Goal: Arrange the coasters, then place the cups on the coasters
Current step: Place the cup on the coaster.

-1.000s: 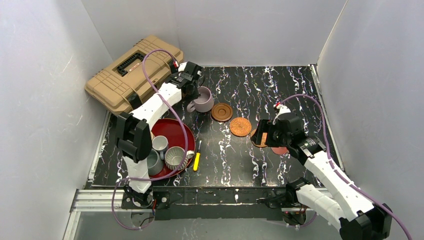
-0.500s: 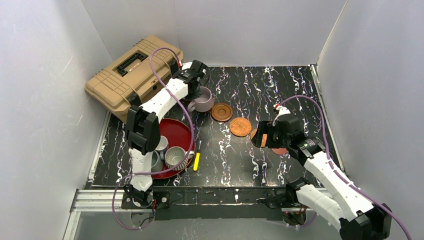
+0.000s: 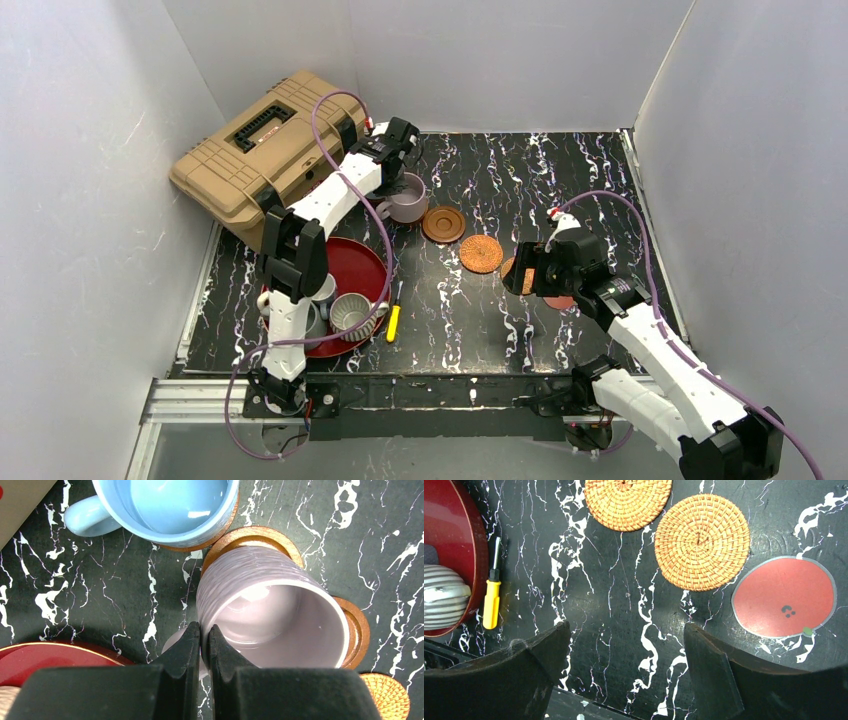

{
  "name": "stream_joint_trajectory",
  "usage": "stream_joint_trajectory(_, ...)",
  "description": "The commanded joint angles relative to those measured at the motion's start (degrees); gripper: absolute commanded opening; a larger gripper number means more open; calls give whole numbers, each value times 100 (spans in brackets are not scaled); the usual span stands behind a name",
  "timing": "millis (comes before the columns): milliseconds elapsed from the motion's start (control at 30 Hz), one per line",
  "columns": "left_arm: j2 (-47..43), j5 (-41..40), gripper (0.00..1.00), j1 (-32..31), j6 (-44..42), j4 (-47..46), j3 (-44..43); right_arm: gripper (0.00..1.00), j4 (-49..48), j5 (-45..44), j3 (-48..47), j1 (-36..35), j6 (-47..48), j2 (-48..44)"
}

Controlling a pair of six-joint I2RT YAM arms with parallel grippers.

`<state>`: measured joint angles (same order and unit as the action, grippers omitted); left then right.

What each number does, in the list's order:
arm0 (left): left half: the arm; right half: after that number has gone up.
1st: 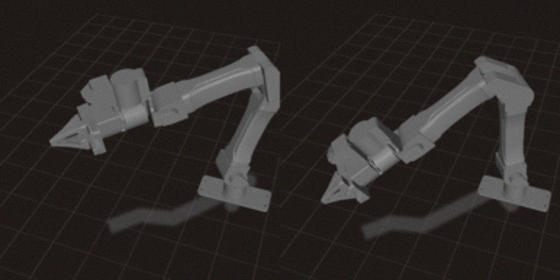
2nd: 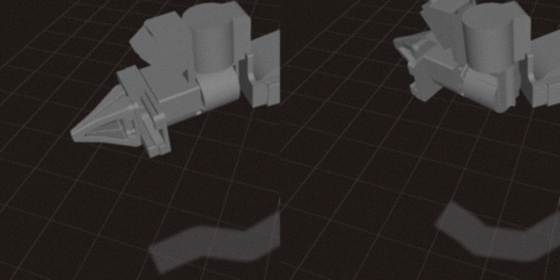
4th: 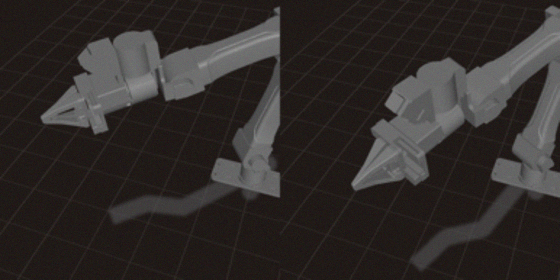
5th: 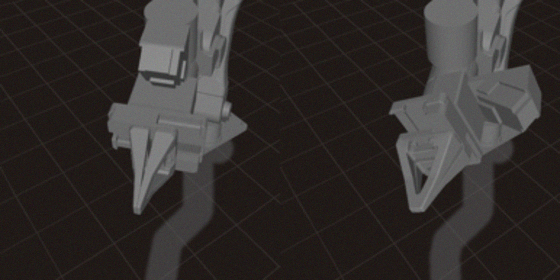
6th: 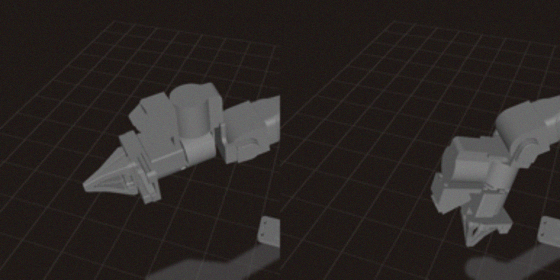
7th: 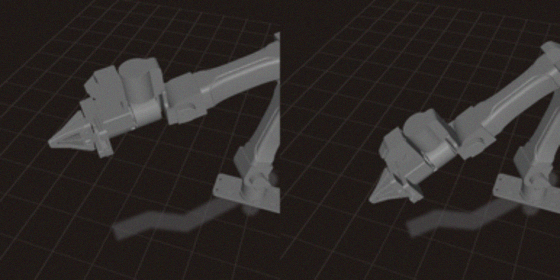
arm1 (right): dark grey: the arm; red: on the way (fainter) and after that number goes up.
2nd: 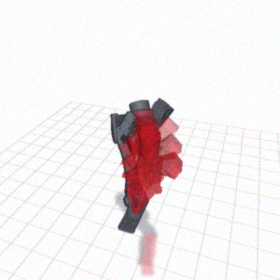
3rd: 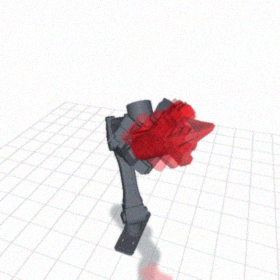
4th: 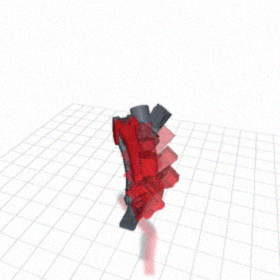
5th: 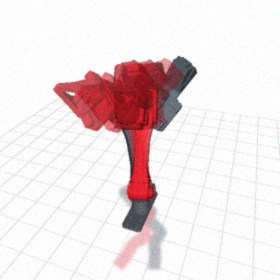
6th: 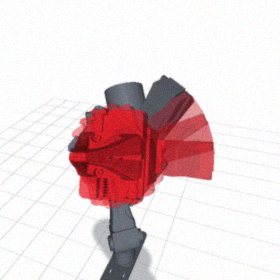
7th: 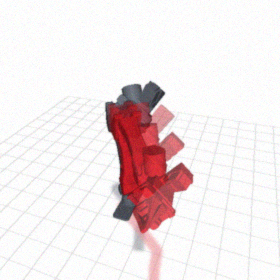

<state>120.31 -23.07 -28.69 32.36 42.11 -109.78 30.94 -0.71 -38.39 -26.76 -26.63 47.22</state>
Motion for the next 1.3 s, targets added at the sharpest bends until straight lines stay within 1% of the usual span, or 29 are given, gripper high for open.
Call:
stream_joint_trajectory(0,-139,19,0,1,-177,-177,-395,92,-28,17,24,-31,85,-62)
stream_joint_trajectory(967,175,1079,0,362,-1192,-571,-470,92,9,18,77,-31,79,-65)
stream_joint_trajectory(1267,303,1087,0,372,-1317,-529,-577,92,13,22,85,-31,63,-64)
